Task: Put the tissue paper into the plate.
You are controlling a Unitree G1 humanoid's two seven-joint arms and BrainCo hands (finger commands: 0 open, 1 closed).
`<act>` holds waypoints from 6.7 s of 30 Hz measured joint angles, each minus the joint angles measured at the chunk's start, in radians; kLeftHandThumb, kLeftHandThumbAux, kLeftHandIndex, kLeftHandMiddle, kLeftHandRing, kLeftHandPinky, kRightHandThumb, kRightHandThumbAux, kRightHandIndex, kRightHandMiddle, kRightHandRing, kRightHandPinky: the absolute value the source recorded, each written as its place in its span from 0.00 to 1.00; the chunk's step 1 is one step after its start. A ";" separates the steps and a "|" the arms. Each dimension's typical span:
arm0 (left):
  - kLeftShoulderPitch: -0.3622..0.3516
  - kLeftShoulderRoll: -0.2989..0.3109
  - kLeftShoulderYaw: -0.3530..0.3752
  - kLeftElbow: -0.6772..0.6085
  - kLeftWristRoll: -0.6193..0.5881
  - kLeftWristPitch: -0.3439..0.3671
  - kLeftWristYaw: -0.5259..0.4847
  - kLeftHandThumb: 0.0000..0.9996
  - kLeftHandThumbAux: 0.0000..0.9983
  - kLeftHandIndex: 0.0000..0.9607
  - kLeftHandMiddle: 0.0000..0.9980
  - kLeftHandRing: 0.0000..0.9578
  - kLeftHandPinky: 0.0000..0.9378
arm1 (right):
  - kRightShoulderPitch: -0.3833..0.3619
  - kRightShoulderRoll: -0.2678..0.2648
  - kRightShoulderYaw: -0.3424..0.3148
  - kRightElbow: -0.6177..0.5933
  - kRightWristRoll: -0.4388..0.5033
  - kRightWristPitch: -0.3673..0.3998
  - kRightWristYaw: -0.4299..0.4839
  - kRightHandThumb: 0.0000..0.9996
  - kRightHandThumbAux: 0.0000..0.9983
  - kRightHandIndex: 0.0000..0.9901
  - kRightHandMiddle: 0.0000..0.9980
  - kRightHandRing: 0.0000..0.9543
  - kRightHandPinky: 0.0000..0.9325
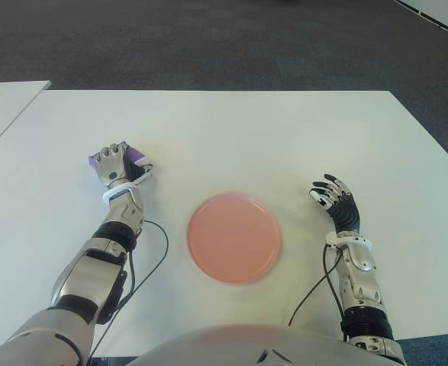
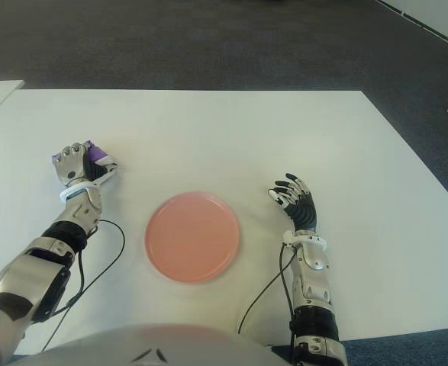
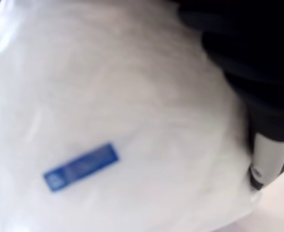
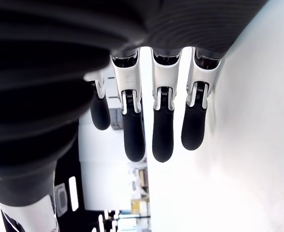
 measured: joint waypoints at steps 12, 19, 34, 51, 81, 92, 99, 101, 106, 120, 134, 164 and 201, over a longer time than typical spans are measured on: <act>0.041 -0.003 0.003 -0.008 -0.009 -0.109 0.073 0.99 0.66 0.48 0.44 0.62 0.46 | -0.006 0.005 -0.005 0.001 0.000 0.007 -0.026 0.33 0.82 0.28 0.44 0.43 0.42; 0.063 0.005 -0.001 -0.043 -0.009 -0.142 0.080 1.00 0.66 0.48 0.47 0.53 0.43 | -0.014 0.012 -0.005 0.005 -0.007 0.007 -0.050 0.33 0.83 0.30 0.45 0.44 0.40; 0.119 0.039 -0.020 -0.145 -0.006 -0.175 0.079 1.00 0.66 0.50 0.53 0.54 0.39 | -0.021 0.026 -0.003 0.009 -0.008 0.004 -0.061 0.33 0.84 0.33 0.44 0.44 0.39; 0.188 0.061 -0.049 -0.350 0.033 -0.083 0.015 1.00 0.66 0.43 0.51 0.55 0.45 | -0.018 0.041 -0.003 0.007 -0.007 -0.006 -0.062 0.40 0.85 0.35 0.44 0.44 0.38; 0.264 0.123 -0.065 -0.788 0.201 0.040 -0.150 0.95 0.65 0.41 0.51 0.54 0.81 | -0.032 0.049 -0.001 0.019 -0.008 -0.007 -0.056 0.42 0.84 0.35 0.45 0.44 0.34; 0.266 0.138 -0.061 -0.916 0.238 0.054 -0.221 0.95 0.65 0.41 0.51 0.55 0.87 | -0.035 0.051 -0.003 0.028 -0.007 -0.018 -0.049 0.47 0.82 0.34 0.46 0.45 0.35; 0.271 0.145 -0.061 -1.006 0.283 0.065 -0.270 0.91 0.66 0.41 0.53 0.72 0.89 | -0.040 0.051 -0.006 0.047 -0.004 -0.038 -0.040 0.47 0.82 0.33 0.46 0.45 0.35; 0.274 0.147 -0.060 -1.036 0.300 0.071 -0.286 0.88 0.66 0.42 0.54 0.83 0.91 | -0.044 0.050 -0.007 0.060 -0.002 -0.049 -0.033 0.46 0.81 0.33 0.45 0.44 0.37; 0.281 0.147 -0.059 -1.094 0.342 0.085 -0.323 0.86 0.66 0.42 0.55 0.90 0.92 | -0.056 0.045 -0.010 0.091 -0.001 -0.076 -0.021 0.45 0.81 0.34 0.44 0.44 0.38; 0.338 0.134 -0.067 -1.220 0.400 0.085 -0.416 0.86 0.66 0.43 0.55 0.90 0.92 | -0.076 0.044 -0.011 0.125 0.000 -0.098 -0.017 0.47 0.82 0.33 0.46 0.44 0.28; 0.354 0.115 -0.072 -1.246 0.438 0.056 -0.435 0.86 0.66 0.42 0.55 0.91 0.92 | -0.087 0.046 -0.006 0.143 -0.007 -0.111 -0.026 0.47 0.81 0.33 0.45 0.42 0.24; 0.383 -0.006 -0.150 -1.346 0.579 -0.014 -0.415 0.86 0.66 0.43 0.55 0.93 0.94 | -0.238 0.061 0.007 0.344 -0.026 -0.183 -0.049 0.69 0.73 0.41 0.43 0.37 0.19; 0.572 -0.082 -0.224 -1.518 0.681 -0.111 -0.439 0.86 0.66 0.43 0.55 0.90 0.92 | -0.362 0.068 -0.009 0.580 -0.027 -0.329 -0.045 0.69 0.73 0.41 0.41 0.35 0.17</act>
